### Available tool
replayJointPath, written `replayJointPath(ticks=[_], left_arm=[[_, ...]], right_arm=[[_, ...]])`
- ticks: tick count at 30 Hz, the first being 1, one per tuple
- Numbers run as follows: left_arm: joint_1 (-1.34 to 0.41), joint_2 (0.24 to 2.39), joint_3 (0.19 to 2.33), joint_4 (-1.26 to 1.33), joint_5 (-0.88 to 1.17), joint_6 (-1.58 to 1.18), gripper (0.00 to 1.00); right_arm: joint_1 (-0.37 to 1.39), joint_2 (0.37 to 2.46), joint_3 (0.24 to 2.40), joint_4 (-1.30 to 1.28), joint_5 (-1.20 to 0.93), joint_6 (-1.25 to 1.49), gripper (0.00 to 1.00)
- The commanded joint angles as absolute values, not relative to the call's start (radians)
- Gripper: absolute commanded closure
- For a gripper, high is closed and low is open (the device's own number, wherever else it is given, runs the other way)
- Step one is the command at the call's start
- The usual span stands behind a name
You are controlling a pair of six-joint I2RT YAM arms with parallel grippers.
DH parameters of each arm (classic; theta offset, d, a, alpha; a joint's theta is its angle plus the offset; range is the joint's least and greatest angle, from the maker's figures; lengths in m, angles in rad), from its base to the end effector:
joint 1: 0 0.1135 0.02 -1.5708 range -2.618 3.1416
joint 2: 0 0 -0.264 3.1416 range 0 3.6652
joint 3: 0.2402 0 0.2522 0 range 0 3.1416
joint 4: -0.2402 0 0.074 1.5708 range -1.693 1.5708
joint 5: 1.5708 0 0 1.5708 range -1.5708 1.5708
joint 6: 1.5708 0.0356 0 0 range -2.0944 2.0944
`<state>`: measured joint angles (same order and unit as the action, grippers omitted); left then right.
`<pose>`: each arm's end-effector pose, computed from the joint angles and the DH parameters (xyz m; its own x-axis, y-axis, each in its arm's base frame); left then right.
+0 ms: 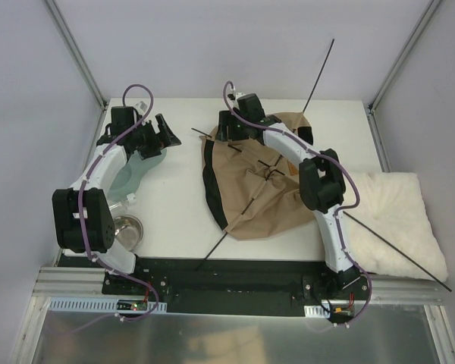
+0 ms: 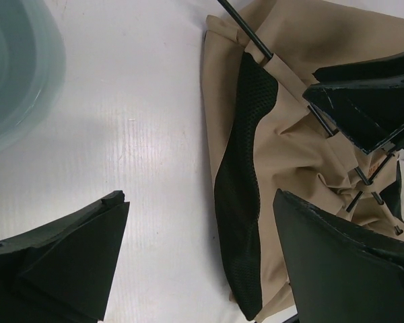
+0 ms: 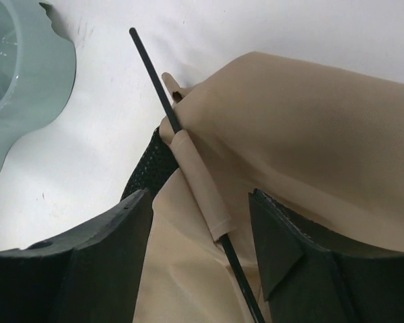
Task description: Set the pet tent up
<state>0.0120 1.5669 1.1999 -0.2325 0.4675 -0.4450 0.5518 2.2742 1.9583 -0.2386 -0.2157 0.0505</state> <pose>0.3566 -0.0118 0.2859 -0.6648 -0.3923 -0.6358 0.0833 0.8068 -0.5849 0.4514 0.2868 0.2385 -0.4815 -0.2385 -0.8434 -0.6435 0.7495 0.1555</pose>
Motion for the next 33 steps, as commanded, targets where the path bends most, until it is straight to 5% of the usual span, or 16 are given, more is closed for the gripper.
replayJointPath(ticks=[1,17,25,33], left_arm=[[0.002,1.594,1.238,-0.190,0.491,-0.494,0.08],[0.003,1.738,1.316,-0.169,0.548,-0.529,0.16],[-0.029,1.887,1.379,-0.098,0.571,-0.563,0.22],[-0.049,2.028,1.436,-0.043,0.574,-0.594,0.30]], right_arm=[[0.558,2.316,2.049,-0.210,-0.222,0.037,0.36],[0.564,2.407,2.146,-0.321,-0.316,-0.032,0.56],[0.568,2.379,2.111,-0.333,-0.256,-0.040,1.00],[0.548,2.306,2.066,-0.278,-0.232,0.026,1.00]])
